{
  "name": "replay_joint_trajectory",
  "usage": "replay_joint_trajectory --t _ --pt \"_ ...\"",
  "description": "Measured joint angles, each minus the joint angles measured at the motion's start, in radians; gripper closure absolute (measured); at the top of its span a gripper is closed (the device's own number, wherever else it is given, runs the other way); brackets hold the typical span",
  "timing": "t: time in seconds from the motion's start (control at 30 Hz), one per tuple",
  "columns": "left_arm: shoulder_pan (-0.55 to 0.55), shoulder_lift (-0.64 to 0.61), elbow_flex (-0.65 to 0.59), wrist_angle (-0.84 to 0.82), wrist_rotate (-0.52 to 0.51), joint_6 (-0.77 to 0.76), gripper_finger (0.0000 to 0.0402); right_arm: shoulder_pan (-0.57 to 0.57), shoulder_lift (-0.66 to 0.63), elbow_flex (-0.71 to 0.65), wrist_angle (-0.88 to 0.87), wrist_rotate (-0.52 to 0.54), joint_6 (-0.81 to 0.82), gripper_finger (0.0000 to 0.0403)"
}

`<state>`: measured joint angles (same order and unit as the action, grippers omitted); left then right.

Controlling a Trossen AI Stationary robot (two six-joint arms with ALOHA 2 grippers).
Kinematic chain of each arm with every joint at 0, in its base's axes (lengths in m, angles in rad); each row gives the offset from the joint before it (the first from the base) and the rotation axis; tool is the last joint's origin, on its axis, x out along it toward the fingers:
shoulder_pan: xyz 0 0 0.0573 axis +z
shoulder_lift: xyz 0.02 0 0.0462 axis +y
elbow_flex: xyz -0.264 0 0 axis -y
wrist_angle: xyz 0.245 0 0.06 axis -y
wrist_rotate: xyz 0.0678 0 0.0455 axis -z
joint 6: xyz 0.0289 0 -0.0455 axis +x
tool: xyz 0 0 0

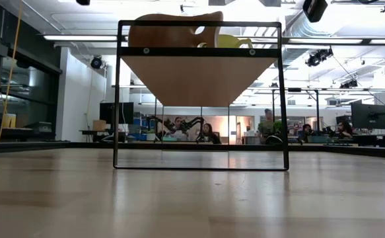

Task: Stack small to large cups/mugs on shelf
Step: Put the transparent mug on the shelf

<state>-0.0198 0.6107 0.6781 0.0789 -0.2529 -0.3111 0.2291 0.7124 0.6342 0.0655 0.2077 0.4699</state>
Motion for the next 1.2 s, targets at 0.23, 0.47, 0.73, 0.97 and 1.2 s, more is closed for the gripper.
replay_joint_trajectory --t 0.23,0.47,0.73,0.97,1.2 --pt "0.0 0.0 0.0 0.001 0.053 -0.021 0.0222 0.0 0.0 0.0 0.0 0.0 -0.026 0.0402" --pt "0.0 0.001 0.0 -0.001 0.053 -0.029 0.0283 0.0 0.0 0.0 -0.001 -0.001 -0.059 0.0402" --pt "0.0 0.003 0.0 -0.022 -0.009 0.006 0.0396 0.0 0.0 0.0 -0.001 -0.001 -0.06 0.0402" --pt "0.0 0.003 0.0 -0.023 -0.013 0.0 0.04 -0.007 -0.009 0.013 -0.065 -0.014 0.076 0.0389" --pt "0.0 0.003 0.0 -0.028 -0.015 -0.008 0.0401 0.075 0.083 0.183 -0.602 -0.169 0.36 0.0295"
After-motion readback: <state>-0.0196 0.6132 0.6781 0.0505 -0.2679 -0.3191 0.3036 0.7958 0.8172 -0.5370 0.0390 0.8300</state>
